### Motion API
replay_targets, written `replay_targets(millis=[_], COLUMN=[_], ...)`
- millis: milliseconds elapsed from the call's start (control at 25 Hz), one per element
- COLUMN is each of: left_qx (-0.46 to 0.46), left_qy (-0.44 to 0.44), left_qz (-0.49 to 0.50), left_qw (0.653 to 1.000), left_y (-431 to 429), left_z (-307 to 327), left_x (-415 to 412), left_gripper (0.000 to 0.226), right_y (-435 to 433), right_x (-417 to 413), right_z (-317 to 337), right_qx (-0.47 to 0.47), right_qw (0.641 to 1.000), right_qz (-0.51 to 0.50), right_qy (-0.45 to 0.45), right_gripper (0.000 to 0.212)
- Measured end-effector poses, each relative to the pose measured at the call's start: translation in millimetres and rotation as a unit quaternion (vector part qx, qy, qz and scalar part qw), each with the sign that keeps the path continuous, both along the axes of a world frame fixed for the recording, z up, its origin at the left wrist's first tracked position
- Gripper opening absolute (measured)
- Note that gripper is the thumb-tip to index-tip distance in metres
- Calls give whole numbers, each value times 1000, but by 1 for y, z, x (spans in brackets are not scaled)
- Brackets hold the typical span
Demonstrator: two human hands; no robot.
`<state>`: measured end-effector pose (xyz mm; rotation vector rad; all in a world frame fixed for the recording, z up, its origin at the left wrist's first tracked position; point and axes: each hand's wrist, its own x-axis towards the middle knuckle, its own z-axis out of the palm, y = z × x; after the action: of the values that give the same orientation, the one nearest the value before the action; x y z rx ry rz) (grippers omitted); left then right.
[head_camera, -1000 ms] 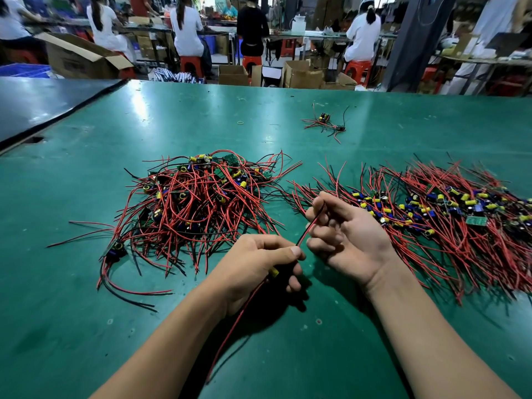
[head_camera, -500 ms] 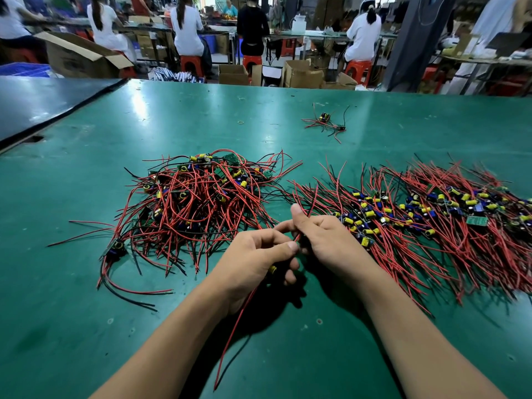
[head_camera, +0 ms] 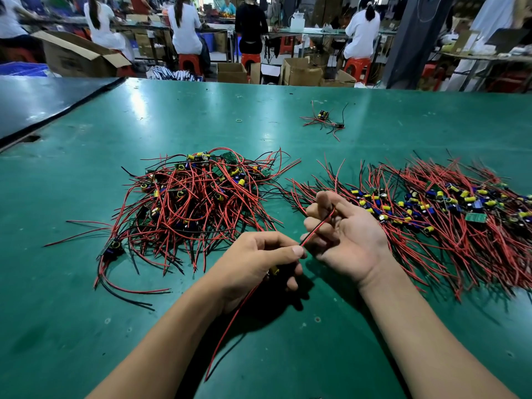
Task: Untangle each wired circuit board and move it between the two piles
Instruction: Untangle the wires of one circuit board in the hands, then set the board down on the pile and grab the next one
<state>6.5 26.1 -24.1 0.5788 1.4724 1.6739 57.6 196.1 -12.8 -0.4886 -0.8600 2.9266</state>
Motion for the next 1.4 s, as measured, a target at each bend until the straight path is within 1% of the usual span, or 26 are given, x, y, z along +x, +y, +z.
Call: replay_targets(millis=[80,120,200,280,360,440,480,560,640,680,720,760,800,840,880,920,960,1000,1080,1160,1200,1240,1280,1320,1360,1400], left_qx=[-5,-4,4,24,55,76,86,96,86,71,42,-1,-47,-83,-102,-106,-113,-129,-175,-199,-210,-222,-233,-243,-255,-268], left_qy=[-23,-37,-56,-80,-126,-170,-188,-194,-152,-98,-14,86,178,238,260,254,246,248,288,321,327,327,319,311,310,316], left_qz=[14,33,93,157,186,167,148,113,118,141,179,228,273,313,340,352,358,363,369,375,370,356,335,311,290,274], left_qw=[1000,999,994,984,973,968,967,970,978,983,983,970,944,916,898,895,894,889,866,847,844,847,855,864,869,868], left_y=[2,3,5,7,7,7,7,7,7,8,7,5,2,0,-3,-5,-7,-8,-9,-9,-10,-10,-10,-11,-11,-11], left_z=[1,2,5,6,7,8,8,9,7,4,0,-2,-5,-7,-8,-8,-8,-8,-11,-11,-10,-11,-11,-11,-12,-12], left_x=[1,1,-1,-6,-13,-17,-17,-16,-16,-16,-17,-19,-21,-24,-27,-30,-33,-36,-41,-43,-43,-44,-45,-45,-46,-46], left_gripper=[8,8,12,25,41,54,58,58,49,39,28,18,14,15,18,22,25,28,33,31,25,18,14,18,24,27], right_y=[0,-2,-6,-11,-20,-31,-36,-42,-41,-38,-32,-24,-15,-5,2,7,8,5,-8,-19,-22,-23,-23,-21,-19,-18], right_x=[0,-2,-6,-7,-4,-1,0,-1,-3,-4,-3,-2,0,2,4,6,7,7,5,2,1,1,2,3,4,4], right_z=[-1,-2,-6,-10,-13,-15,-17,-21,-22,-22,-21,-20,-18,-17,-16,-15,-15,-14,-14,-19,-22,-25,-26,-26,-26,-25], right_qx=[7,27,115,243,387,512,561,634,673,680,685,688,696,711,730,747,759,768,787,808,821,839,860,879,889,892], right_qw=[1000,999,992,966,918,857,826,769,730,718,706,693,675,648,616,588,572,566,562,558,548,526,490,452,424,412], right_qz=[-6,-18,-46,-68,-71,-59,-57,-73,-115,-142,-171,-199,-219,-230,-230,-229,-233,-238,-229,-177,-146,-113,-82,-58,-51,-56], right_qy=[2,-6,-34,-63,-50,-20,-15,-12,-21,-35,-55,-79,-111,-148,-186,-209,-206,-183,-111,-70,-70,-85,-113,-143,-165,-178], right_gripper=[55,57,63,61,45,41,42,31,20,17,15,14,12,12,17,24,28,27,16,10,12,15,18,19,19,19])
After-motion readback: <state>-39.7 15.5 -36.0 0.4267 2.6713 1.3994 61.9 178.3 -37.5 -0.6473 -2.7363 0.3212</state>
